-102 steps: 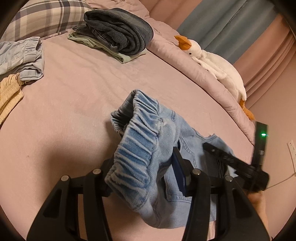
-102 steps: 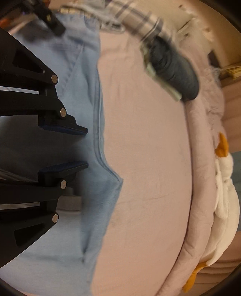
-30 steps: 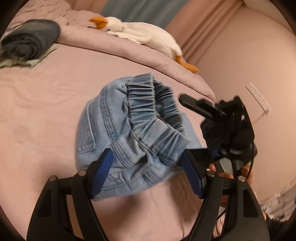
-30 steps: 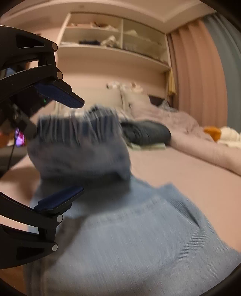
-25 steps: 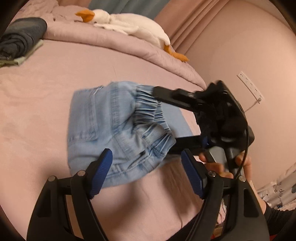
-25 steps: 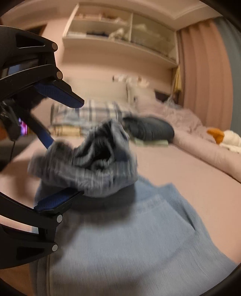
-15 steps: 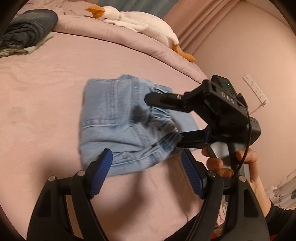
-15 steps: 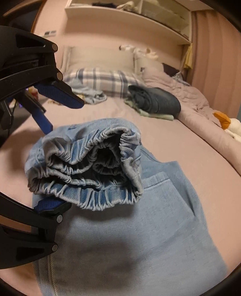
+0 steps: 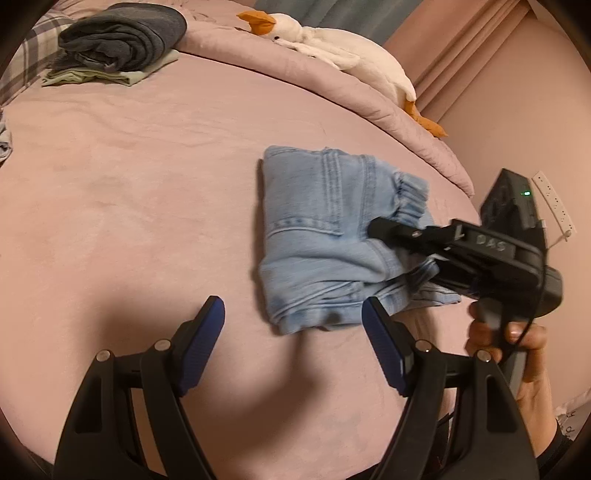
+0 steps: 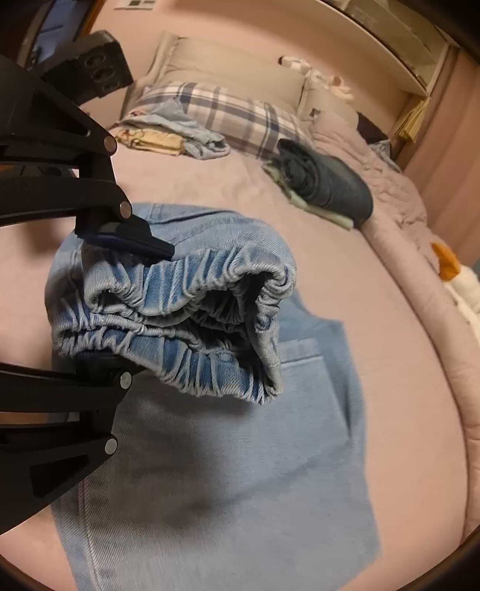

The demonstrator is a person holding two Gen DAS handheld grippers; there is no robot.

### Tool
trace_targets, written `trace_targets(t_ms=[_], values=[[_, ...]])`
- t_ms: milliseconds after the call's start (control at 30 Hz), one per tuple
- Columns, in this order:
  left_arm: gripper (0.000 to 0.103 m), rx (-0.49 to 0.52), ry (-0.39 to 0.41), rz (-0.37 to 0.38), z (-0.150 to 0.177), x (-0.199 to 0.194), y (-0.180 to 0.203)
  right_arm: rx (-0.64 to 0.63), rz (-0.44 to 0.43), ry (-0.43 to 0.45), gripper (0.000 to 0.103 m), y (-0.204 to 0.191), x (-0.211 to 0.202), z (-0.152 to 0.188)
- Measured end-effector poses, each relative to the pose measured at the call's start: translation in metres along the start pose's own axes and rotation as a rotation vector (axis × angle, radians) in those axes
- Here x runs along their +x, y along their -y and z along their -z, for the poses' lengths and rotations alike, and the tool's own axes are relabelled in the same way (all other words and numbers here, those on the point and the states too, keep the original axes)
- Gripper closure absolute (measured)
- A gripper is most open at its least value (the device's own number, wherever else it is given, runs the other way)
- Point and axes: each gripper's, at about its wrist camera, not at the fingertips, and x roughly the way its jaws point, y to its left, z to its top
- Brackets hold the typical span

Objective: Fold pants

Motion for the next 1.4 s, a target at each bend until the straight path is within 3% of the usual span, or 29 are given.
trace_targets(t_ms=[233, 600, 1100, 1400], values=[[0.026, 0.005, 0.007, -0.004, 0.002, -0.004, -0.003, -0.027, -0.008, 0.072, 0.067, -0.009, -0.025, -0.004], [0.026, 0.013, -0.005, 0.002, 0.004, 0.0, 0.002, 0.052, 0.059, 0.207, 0.068, 0.026, -0.082, -0.015], [0.026, 0.039, -0.053, -0.008, -0.002, 0.022, 0.01, 0.182, 0.143, 0.236, 0.068, 0.081, -0.088, -0.03], [0.026, 0.074, -0.063, 0.004, -0.011, 0.032, 0.022, 0.236, 0.131, 0.223, 0.068, 0.104, -0.084, -0.025]])
